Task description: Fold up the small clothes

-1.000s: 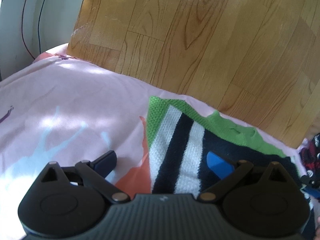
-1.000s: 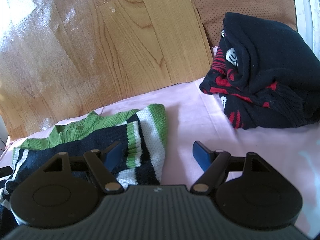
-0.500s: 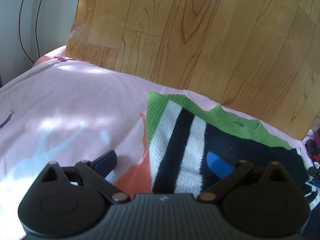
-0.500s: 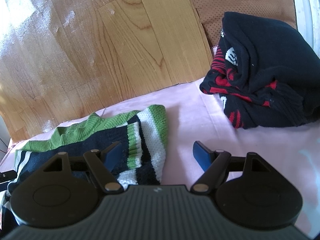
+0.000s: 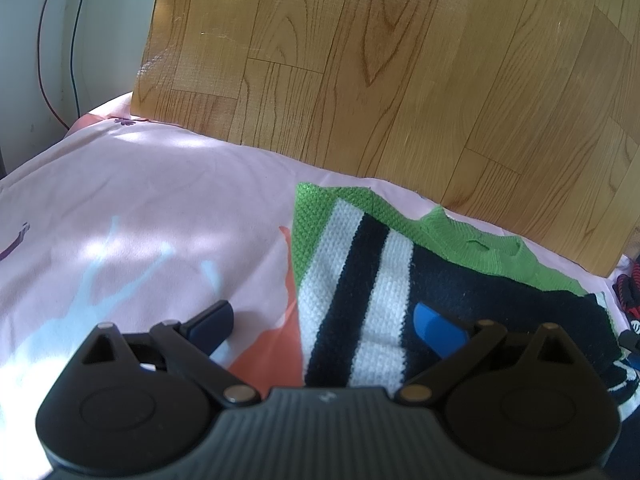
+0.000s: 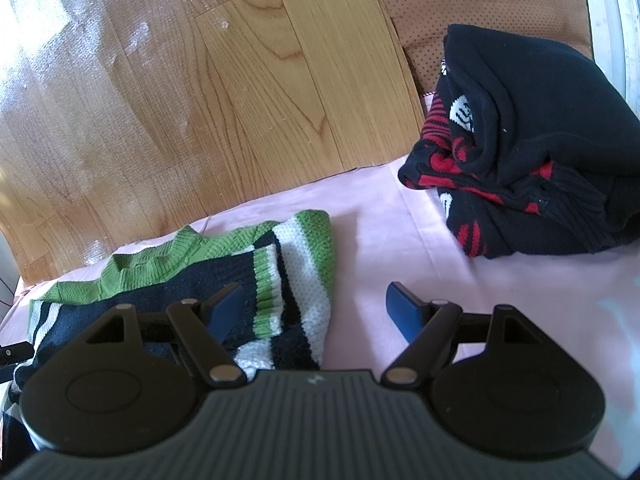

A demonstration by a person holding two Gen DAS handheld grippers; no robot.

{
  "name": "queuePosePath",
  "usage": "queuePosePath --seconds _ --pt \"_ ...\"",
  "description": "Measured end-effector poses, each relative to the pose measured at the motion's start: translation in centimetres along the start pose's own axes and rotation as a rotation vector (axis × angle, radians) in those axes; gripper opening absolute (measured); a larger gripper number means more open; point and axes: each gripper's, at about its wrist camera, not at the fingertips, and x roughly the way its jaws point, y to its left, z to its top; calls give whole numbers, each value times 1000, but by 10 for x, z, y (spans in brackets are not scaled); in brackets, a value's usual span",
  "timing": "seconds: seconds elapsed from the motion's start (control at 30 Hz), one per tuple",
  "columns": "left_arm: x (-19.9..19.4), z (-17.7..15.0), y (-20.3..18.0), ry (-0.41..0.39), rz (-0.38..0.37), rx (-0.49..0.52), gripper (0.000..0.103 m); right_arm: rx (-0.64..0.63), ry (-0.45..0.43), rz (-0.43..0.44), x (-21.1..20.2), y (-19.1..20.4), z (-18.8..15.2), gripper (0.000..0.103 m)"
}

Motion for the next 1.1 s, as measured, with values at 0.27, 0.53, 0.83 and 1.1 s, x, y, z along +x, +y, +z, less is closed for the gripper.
queuePosePath --seconds 0.27,0.53,0.83,1.1 --pt "-1 0 1 -2 -7 -7 101 0 0 2 0 0 0 80" --pt "-3 1 3 -25 -41 -25 101 11 -6 2 -1 -1 0 81" --pt "1 1 0 0 -15 -5 101 13 -7 1 -1 -1 0 81" --pt "1 1 1 1 -15 -3 101 12 -6 2 0 -2 0 81"
